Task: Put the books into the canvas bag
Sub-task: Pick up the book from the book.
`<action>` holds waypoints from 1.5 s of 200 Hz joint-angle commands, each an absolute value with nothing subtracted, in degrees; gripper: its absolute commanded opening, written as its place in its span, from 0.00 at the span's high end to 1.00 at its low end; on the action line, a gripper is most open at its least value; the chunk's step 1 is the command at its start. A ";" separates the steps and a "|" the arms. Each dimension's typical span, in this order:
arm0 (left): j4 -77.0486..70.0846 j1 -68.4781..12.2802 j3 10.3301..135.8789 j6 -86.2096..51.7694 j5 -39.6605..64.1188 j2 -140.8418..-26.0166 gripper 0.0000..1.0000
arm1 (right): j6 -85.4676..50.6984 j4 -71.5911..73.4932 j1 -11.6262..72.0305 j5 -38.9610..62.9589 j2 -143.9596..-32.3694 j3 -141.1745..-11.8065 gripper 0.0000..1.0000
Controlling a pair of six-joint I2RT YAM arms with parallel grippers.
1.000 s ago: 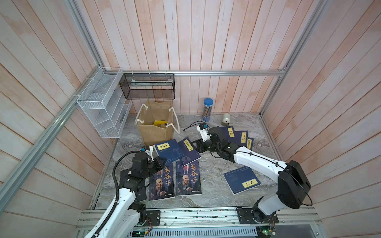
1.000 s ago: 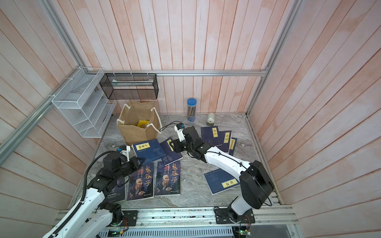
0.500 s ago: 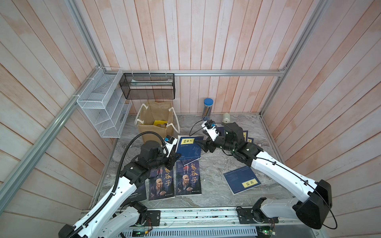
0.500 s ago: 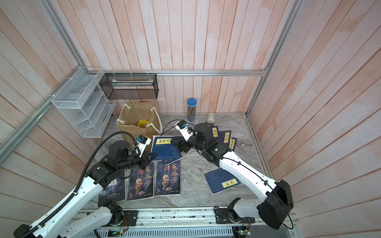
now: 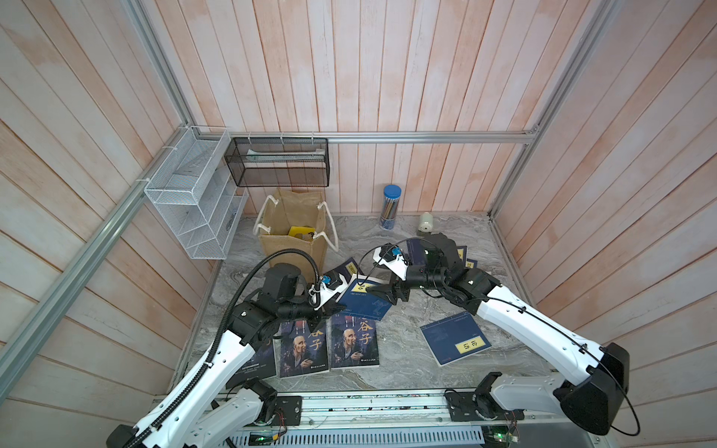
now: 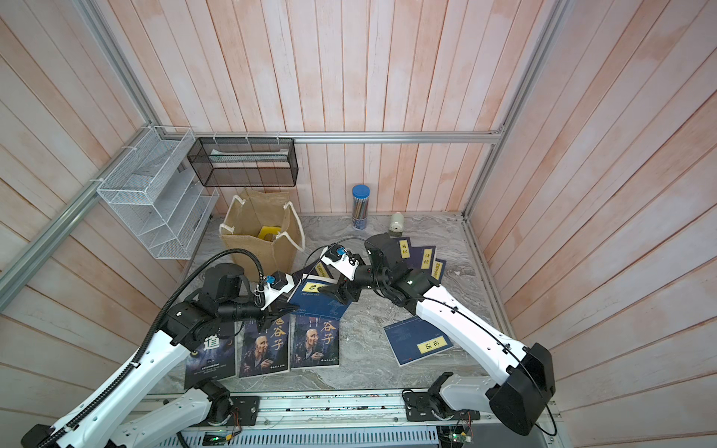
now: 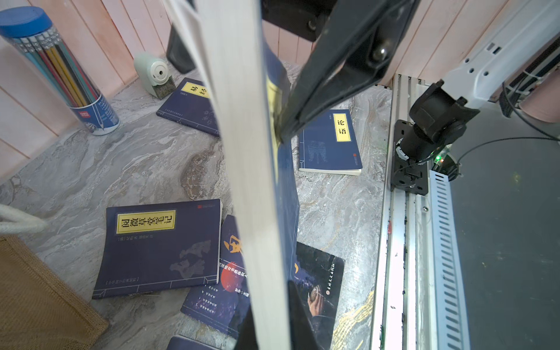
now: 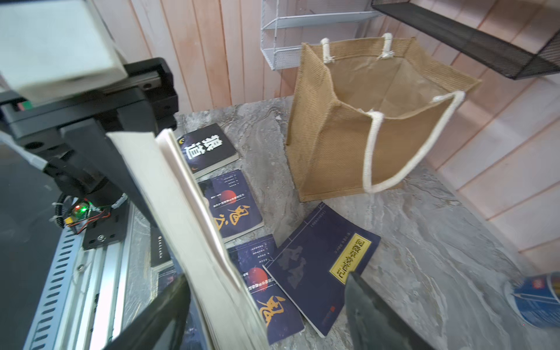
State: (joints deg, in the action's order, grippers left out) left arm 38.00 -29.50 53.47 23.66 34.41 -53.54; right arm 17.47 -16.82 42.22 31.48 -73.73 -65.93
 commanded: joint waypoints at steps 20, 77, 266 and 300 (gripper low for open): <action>38.28 -29.70 57.12 26.81 36.72 -54.99 1.00 | 18.82 -19.97 43.30 36.95 -76.02 -67.08 0.34; 32.97 -29.62 56.89 23.74 30.16 -53.25 1.00 | 8.90 -13.40 43.09 32.05 -73.30 -65.58 0.93; -10.19 -21.42 47.74 -41.03 40.91 -56.90 0.30 | -46.11 36.03 37.44 29.29 -75.51 -55.41 1.00; -14.83 -20.57 46.06 -43.18 42.35 -57.98 0.35 | -47.20 37.70 37.44 28.74 -75.06 -54.15 1.00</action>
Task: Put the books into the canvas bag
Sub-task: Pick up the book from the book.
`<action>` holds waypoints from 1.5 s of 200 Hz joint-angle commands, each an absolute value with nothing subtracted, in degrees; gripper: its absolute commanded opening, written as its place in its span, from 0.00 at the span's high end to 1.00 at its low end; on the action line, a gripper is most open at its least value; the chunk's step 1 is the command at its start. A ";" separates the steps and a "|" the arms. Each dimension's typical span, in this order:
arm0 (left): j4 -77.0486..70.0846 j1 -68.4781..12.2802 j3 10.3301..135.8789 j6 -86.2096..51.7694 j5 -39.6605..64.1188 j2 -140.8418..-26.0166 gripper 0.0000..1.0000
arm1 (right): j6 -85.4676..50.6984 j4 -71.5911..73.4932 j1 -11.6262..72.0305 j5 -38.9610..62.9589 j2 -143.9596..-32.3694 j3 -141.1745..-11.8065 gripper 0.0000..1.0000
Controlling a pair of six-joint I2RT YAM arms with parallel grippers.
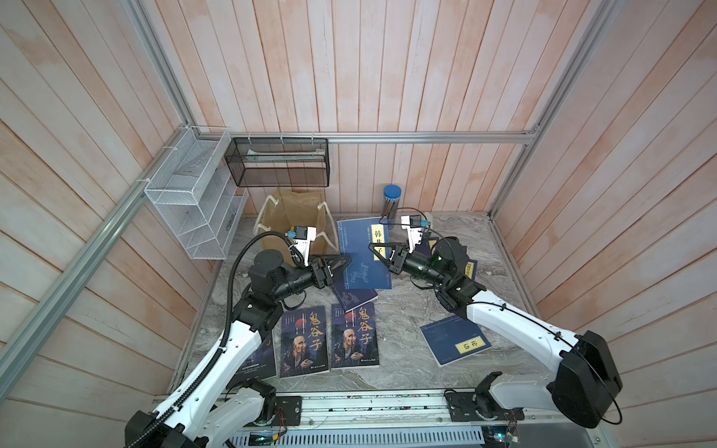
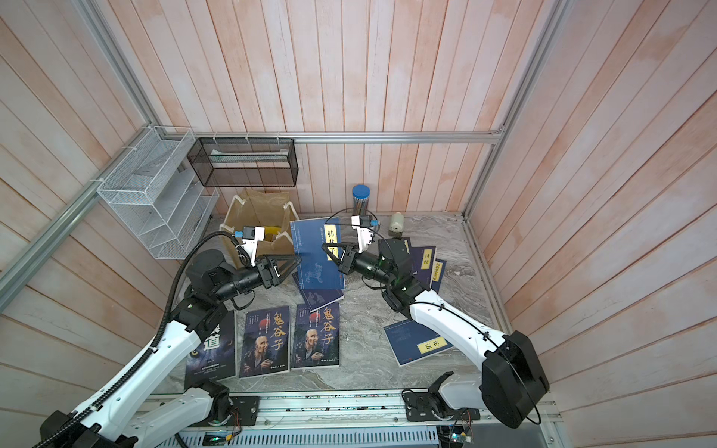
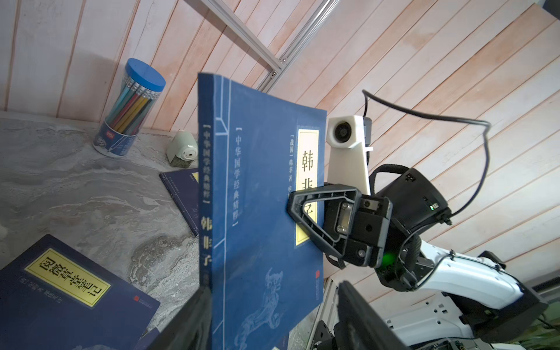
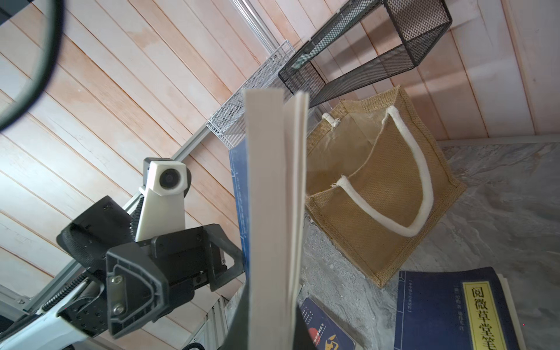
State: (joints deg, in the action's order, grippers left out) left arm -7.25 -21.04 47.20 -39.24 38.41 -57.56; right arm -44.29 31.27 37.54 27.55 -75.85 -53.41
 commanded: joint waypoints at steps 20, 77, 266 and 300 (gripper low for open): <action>-14.74 -19.94 46.39 -43.60 42.39 -58.88 0.37 | -47.82 37.83 37.38 28.99 -75.29 -54.59 1.00; -16.19 -18.80 46.85 -43.87 43.41 -61.77 0.49 | -50.59 40.95 37.45 30.06 -77.57 -55.11 1.00; 27.77 3.16 89.01 -10.67 34.84 -77.46 1.00 | -39.94 4.90 38.70 13.05 -106.31 -93.08 0.62; 33.66 3.21 97.87 -4.91 29.09 -84.41 1.00 | -41.48 1.44 38.81 14.90 -115.22 -102.90 0.61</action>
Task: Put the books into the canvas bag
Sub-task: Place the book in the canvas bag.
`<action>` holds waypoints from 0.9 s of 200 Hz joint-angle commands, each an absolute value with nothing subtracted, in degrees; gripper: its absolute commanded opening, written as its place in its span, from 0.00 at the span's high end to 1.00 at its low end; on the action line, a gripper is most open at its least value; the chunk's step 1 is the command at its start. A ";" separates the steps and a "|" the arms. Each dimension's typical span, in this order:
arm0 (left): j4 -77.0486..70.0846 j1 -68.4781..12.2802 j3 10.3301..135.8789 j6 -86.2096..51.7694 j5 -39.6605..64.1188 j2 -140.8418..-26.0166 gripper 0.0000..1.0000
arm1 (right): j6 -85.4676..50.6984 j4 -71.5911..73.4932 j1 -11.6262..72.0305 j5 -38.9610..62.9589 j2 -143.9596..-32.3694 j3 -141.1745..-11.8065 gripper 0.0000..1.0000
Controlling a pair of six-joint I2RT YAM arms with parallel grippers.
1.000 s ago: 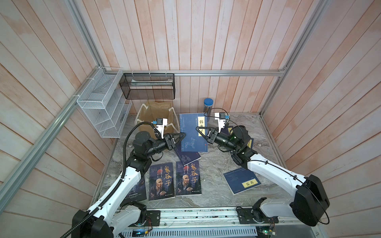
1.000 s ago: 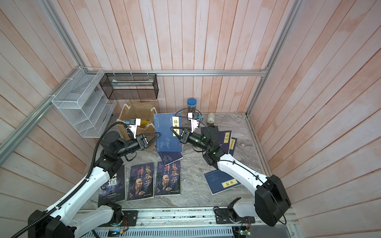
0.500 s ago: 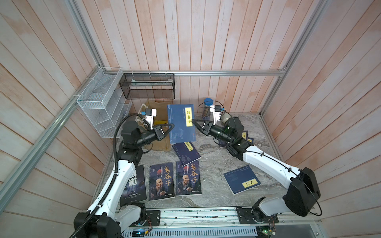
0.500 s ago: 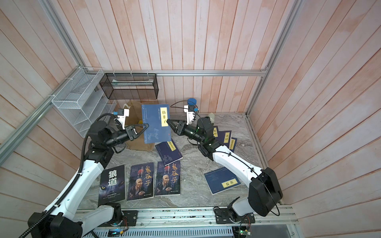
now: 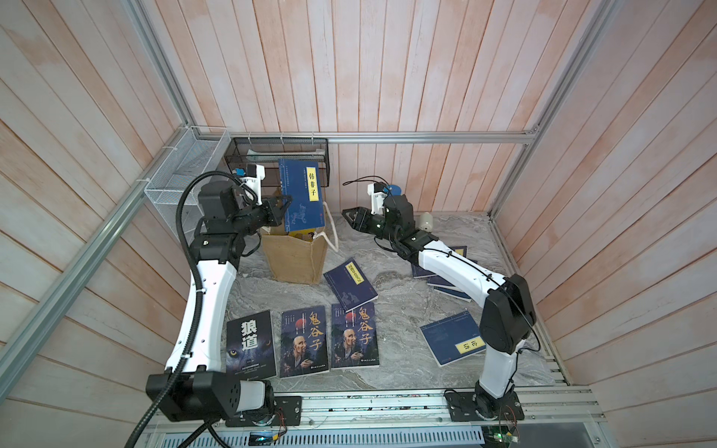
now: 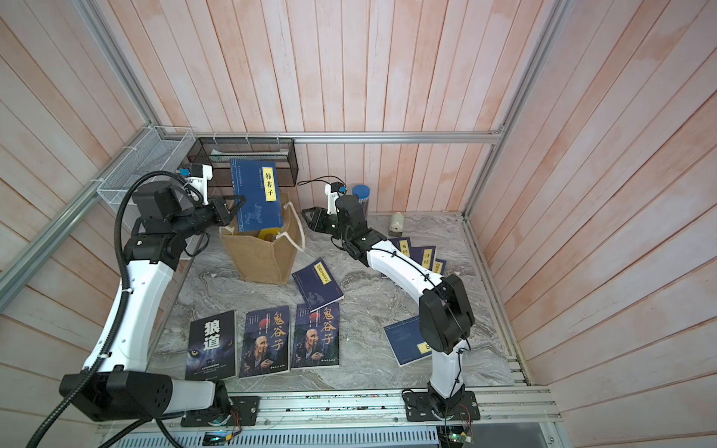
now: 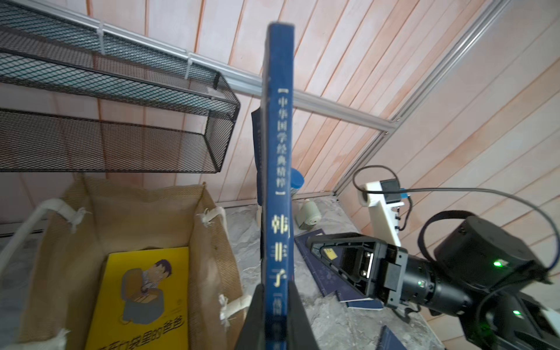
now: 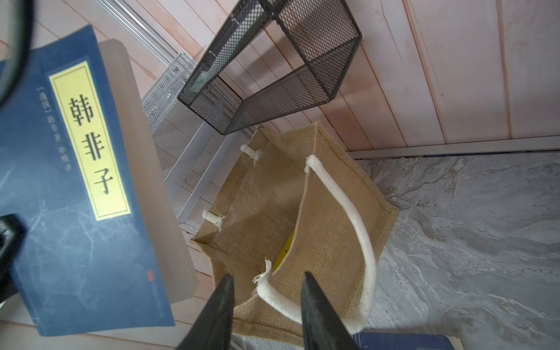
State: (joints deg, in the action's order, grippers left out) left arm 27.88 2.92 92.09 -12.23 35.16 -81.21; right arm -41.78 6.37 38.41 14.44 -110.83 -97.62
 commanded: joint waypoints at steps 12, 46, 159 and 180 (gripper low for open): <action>35.78 3.16 100.56 -2.72 26.95 -86.67 1.00 | -42.54 1.60 38.85 16.32 -118.04 -105.87 0.60; 39.39 3.16 105.70 0.07 24.51 -92.75 1.00 | -42.65 -4.45 39.03 20.35 -127.57 -118.89 0.59; 44.83 2.91 102.96 8.12 24.61 -101.60 1.00 | -39.57 -12.41 39.80 23.77 -137.28 -132.25 0.65; 45.94 2.51 103.94 8.35 25.35 -103.50 1.00 | -39.59 -11.87 40.16 24.41 -137.72 -132.28 0.65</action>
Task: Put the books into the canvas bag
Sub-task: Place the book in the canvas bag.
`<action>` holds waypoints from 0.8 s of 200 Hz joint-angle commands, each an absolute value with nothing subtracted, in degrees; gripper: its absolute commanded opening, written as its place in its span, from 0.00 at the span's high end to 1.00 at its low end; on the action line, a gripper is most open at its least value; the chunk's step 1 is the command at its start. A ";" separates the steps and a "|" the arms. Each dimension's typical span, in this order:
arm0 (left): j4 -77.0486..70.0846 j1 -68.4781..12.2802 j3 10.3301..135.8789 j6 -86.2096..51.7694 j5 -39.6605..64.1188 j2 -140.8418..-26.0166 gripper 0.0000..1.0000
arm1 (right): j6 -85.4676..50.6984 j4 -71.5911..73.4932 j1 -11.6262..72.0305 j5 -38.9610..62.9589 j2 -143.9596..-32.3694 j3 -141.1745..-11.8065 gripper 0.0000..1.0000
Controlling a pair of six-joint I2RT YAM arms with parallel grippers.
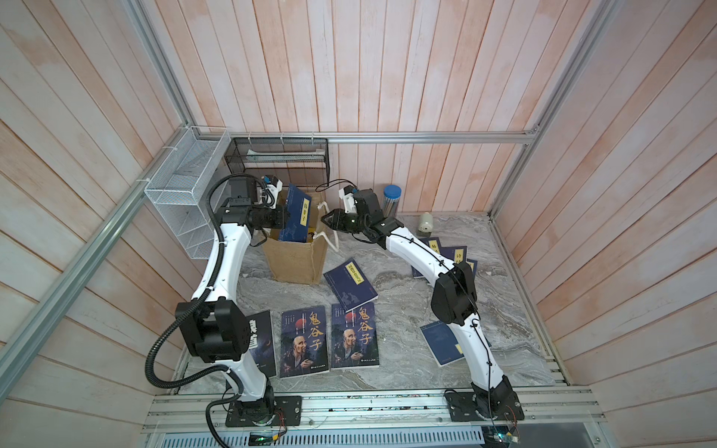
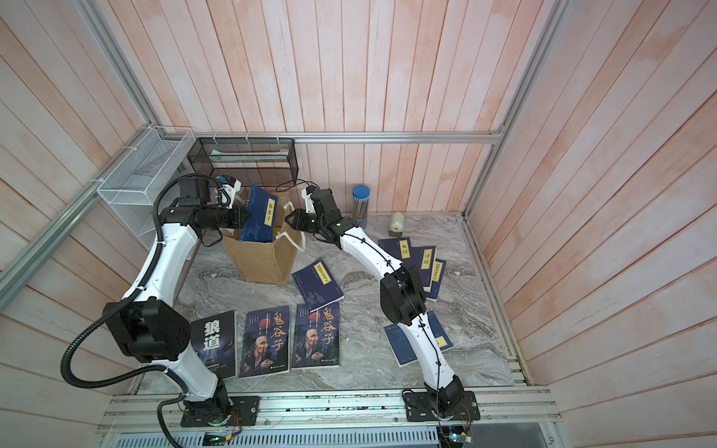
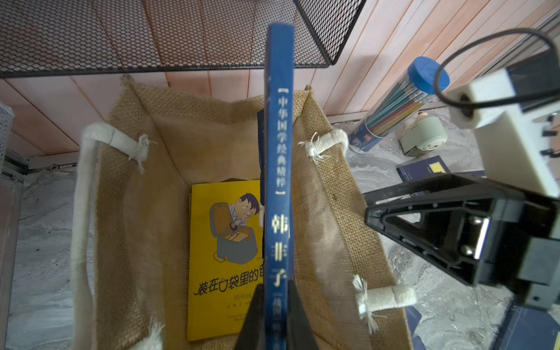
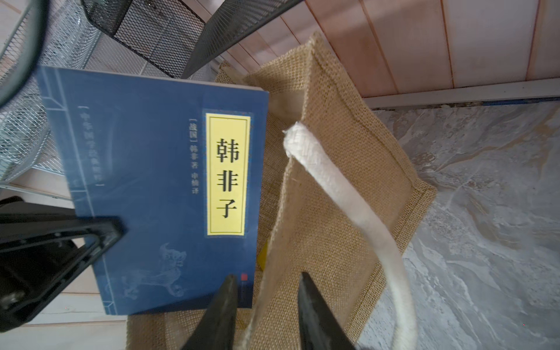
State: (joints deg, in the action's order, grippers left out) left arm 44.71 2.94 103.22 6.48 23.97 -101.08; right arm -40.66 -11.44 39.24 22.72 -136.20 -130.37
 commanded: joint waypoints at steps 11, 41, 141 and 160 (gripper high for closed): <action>46.87 2.21 104.79 8.67 25.88 -104.61 1.00 | -39.76 -11.66 40.26 24.72 -137.99 -132.26 0.66; 50.59 0.99 109.10 9.84 27.08 -109.32 1.00 | -40.16 -10.87 40.26 26.44 -138.34 -132.15 0.70; 58.84 1.92 122.13 10.43 28.61 -124.18 1.00 | -37.84 -10.26 40.47 27.39 -137.66 -132.10 0.95; 59.49 1.93 124.08 10.40 26.46 -125.97 1.00 | -37.63 -10.34 40.56 27.23 -137.56 -132.15 0.95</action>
State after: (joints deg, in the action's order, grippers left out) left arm 57.93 1.87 120.90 9.45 27.77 -123.70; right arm -38.98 -11.14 40.05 26.33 -137.05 -130.56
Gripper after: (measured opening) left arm 0.111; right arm 0.049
